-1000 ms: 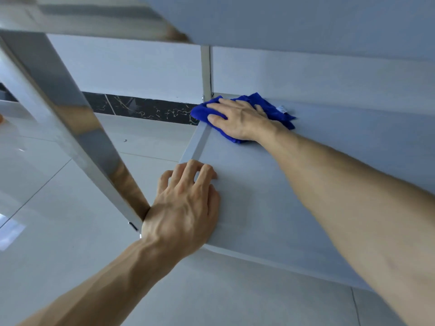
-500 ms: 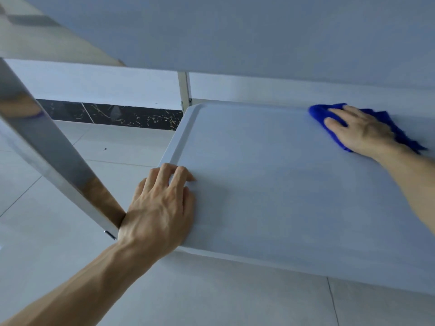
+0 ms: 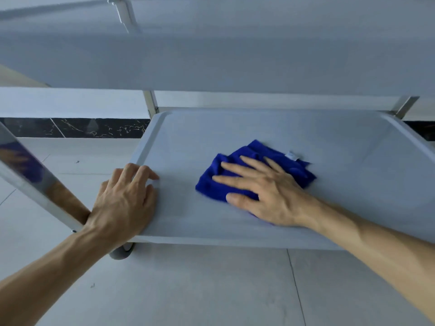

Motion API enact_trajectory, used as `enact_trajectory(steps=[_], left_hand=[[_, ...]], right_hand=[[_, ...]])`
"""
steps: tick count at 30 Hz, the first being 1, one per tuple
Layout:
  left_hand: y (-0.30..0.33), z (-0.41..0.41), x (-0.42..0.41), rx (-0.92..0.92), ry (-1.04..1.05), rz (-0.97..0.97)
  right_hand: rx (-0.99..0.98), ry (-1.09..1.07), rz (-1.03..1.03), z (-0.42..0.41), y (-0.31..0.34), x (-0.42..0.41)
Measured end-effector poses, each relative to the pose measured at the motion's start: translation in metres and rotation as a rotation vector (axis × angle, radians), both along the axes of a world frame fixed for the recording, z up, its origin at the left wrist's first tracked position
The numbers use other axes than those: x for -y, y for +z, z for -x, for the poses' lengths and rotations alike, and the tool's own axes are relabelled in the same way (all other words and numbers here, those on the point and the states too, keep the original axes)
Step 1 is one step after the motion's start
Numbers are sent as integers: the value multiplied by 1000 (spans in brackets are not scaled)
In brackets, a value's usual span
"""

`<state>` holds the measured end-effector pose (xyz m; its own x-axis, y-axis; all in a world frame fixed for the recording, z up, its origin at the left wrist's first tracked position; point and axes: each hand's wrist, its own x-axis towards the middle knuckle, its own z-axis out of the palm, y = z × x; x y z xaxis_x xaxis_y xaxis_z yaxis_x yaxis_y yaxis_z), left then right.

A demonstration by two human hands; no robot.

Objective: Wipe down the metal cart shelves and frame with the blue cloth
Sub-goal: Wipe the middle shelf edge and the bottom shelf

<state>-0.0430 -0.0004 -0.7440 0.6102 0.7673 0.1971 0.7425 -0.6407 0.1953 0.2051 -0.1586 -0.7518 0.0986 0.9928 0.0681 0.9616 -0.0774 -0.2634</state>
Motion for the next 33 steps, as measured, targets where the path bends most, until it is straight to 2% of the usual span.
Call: enact_trajectory(steps=[3,5,8,11,13,18,22,25,29,33], left_hand=[[10,-13,-5,-35,11,-34],[18,-34,-1,87,-23,41],[22,-75,22,195,-177,113],[13,-105,54,157,-341,109],[3,-115,64,103,-390,84],[-13,-109,55,59,-390,64],[-13,-98,47,41,-360,77],[-11,-87,39,22,-386,84],[-12,-75,31,-7,-410,78],[-15,-70,30,-1,-392,63]], right_hand=[[-39,58,-20,-18,7,35],[-55,-27,-72,-44,10,50],[-28,-292,-98,-93,10,59],[-36,-622,-10,-125,11,44],[-32,-704,1,-122,9,27],[42,-497,-45,-58,-1,18],[64,-295,-52,-17,2,48],[55,-213,-38,-22,8,82],[-19,-295,-13,-63,14,130],[21,-636,19,-126,15,158]])
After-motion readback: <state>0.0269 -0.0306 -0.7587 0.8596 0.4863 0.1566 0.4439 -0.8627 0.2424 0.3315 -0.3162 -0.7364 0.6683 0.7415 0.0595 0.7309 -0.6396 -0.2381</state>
